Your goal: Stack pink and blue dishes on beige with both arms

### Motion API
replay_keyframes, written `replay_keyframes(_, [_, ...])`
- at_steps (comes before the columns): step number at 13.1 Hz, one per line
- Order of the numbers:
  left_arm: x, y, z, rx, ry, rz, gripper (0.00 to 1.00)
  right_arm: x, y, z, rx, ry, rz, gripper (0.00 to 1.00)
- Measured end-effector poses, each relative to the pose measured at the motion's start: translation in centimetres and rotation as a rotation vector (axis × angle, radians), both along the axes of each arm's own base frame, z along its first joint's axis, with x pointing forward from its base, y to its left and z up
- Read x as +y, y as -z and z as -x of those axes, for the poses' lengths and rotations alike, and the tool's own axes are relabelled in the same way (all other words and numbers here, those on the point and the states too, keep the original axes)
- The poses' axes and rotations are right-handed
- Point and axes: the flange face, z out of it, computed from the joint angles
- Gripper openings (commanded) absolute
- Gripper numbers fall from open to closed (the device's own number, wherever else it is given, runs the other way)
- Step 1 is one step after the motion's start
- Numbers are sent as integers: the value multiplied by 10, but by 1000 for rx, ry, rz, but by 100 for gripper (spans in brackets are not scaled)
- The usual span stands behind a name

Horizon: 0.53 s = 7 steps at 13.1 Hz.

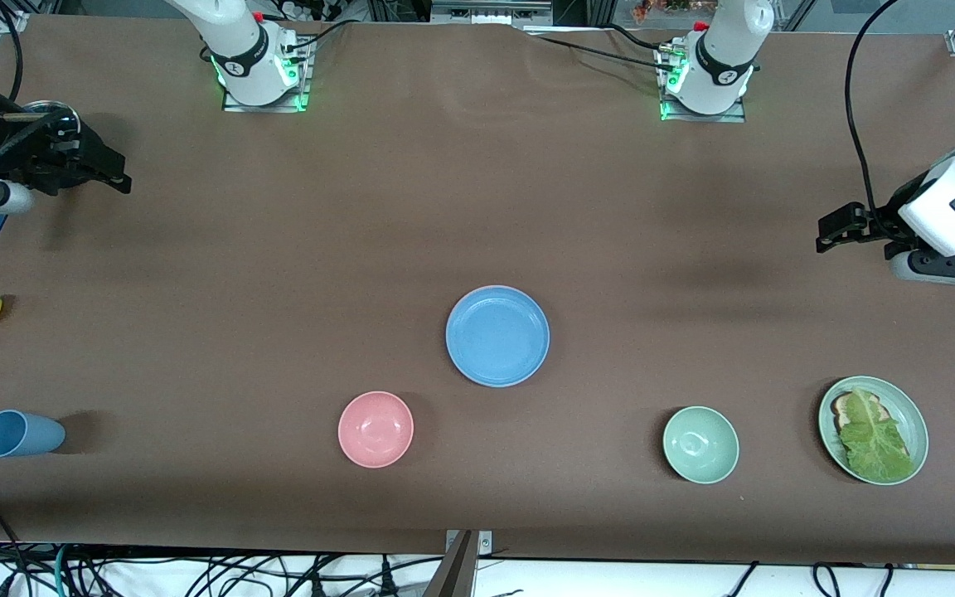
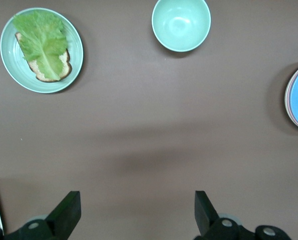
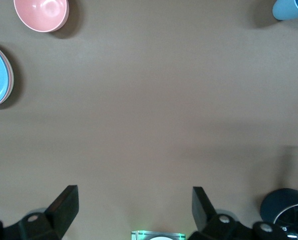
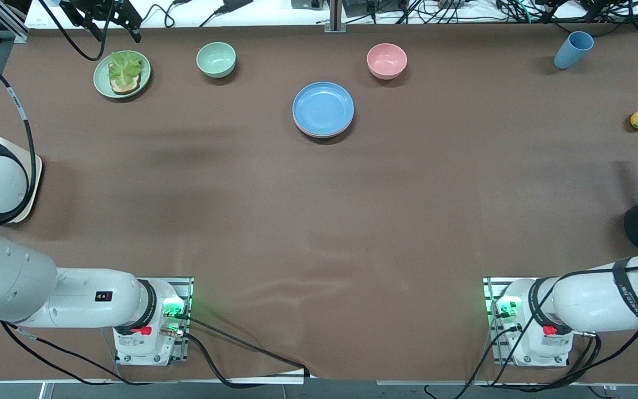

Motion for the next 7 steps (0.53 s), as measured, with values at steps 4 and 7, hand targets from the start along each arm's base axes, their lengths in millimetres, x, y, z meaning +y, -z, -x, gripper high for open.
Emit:
replay_keyframes(4, [0,-1,-2,-14,0,0,100,-1,-2,0,-7,2,3,100])
replay_keyframes(7, [-1,-1,-2,-17,2,0,100,-7,-2,-2,-13,11,7,100])
